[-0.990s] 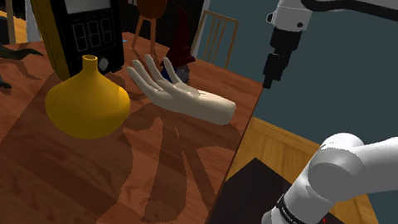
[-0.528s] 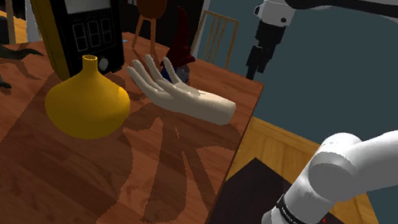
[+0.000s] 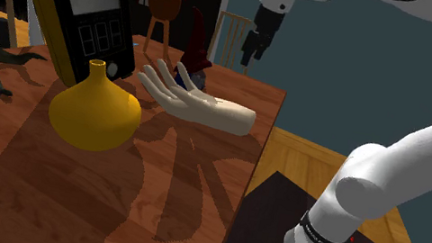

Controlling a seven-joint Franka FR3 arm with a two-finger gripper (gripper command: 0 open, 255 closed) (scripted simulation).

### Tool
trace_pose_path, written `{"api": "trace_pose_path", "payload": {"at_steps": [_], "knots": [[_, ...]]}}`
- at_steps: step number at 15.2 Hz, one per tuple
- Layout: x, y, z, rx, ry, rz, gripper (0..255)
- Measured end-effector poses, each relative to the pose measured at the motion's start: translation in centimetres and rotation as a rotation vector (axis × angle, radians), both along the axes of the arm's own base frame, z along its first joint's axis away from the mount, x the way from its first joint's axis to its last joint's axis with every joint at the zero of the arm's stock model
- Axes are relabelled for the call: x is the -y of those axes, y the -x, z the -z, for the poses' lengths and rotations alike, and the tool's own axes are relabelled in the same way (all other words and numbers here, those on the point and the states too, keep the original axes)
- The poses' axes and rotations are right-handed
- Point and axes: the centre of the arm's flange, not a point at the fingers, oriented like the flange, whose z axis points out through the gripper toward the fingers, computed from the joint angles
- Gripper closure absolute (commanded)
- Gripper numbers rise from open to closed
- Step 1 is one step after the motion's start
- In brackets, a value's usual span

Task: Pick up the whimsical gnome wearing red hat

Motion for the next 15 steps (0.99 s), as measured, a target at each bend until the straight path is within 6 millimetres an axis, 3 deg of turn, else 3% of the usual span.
{"api": "trace_pose_path", "payload": {"at_steps": [7,15], "knots": [[-1.2,-6.6,-2.1,0.13,-0.016,-0.038,0],[-1.8,-13.8,-6.2,0.28,-0.033,-0.083,0]]}}
